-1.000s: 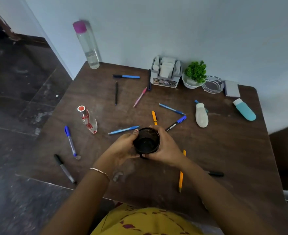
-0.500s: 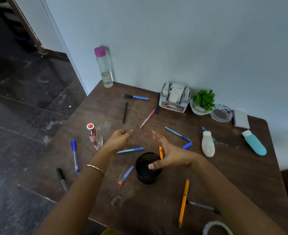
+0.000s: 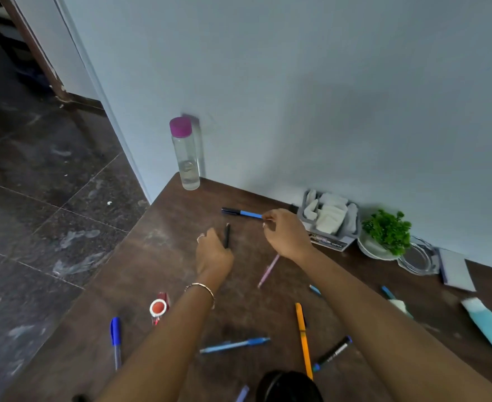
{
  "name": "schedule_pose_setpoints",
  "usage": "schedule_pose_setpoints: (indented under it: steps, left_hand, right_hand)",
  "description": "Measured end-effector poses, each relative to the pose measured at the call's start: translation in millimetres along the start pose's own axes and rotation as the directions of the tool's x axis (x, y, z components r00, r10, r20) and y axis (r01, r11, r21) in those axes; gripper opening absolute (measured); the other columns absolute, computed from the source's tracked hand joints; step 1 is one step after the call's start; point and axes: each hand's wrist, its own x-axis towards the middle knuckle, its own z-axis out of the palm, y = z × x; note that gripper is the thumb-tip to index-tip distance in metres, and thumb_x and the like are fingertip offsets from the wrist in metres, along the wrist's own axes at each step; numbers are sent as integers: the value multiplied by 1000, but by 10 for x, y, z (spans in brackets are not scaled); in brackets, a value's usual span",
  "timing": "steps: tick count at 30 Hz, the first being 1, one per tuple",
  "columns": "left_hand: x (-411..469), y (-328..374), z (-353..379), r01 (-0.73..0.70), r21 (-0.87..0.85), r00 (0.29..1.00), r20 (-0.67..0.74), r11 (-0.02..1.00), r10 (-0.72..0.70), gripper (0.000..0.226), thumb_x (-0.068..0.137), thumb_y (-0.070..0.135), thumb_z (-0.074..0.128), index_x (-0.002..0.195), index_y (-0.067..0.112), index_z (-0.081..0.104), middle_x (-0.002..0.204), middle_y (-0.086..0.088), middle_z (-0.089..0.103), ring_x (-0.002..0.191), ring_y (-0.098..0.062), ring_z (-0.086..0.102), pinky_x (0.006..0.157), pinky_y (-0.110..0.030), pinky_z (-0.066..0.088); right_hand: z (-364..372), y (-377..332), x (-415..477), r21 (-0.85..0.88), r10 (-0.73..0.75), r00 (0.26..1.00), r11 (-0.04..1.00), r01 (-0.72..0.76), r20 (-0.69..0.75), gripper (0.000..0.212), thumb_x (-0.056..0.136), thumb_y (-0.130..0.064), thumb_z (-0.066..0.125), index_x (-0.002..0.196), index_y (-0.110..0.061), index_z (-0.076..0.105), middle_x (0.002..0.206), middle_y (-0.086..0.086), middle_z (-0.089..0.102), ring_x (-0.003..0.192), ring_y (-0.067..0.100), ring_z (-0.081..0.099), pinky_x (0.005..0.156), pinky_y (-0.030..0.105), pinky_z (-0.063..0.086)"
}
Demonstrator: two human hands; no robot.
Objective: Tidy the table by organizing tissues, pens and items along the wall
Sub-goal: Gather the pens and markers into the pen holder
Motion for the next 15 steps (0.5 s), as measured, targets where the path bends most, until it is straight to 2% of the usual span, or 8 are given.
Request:
schedule_pose_setpoints:
  steps: [4,6,8,12,15]
  left_hand:
    - [177,-61,134,17,-76,998,-56,997,-22,41,78,16,71,114,11,51,124,-11,51,116,-28,50,90,-38,46]
    - [206,-76,183,19,-60,999,-41,998,-21,36,80,13,67,111,12,50,122,-10,52,113,-28,52,87,-39,47]
    - [196,-64,211,-16,6,999,-30,1000,16,30,83,8,60,110,10,47,121,-11,52,111,-30,54,85,-42,47]
    - [214,-18,218,-111,151,994,1,982,112,34,85,1,54,116,6,42,125,-17,50,116,-34,52,88,-42,45]
    - [149,28,200,-111,95,994,21,989,110,35,86,-1,52,119,4,42,125,-18,50,116,-34,51,91,-42,44]
  right_hand:
    - [313,69,359,-159,-70,997,985,71,10,37,94,-16,52,130,-11,55,131,8,57,120,24,52,103,33,41]
    - [460,134,503,-209,-99,993,972,109,59,47,94,-12,51,140,-14,46,141,7,50,129,25,46,110,34,35]
    - [571,207,606,-277,-118,988,951,141,100,53,93,-8,51,144,-19,41,145,7,46,131,26,45,110,37,37]
    - [630,197,705,-425,-169,982,885,190,87,49,91,-3,52,138,-17,46,128,10,56,113,29,55,90,40,51]
    - [591,135,732,-455,-153,985,873,175,85,40,88,-1,56,126,-12,54,116,12,59,104,31,57,81,39,51]
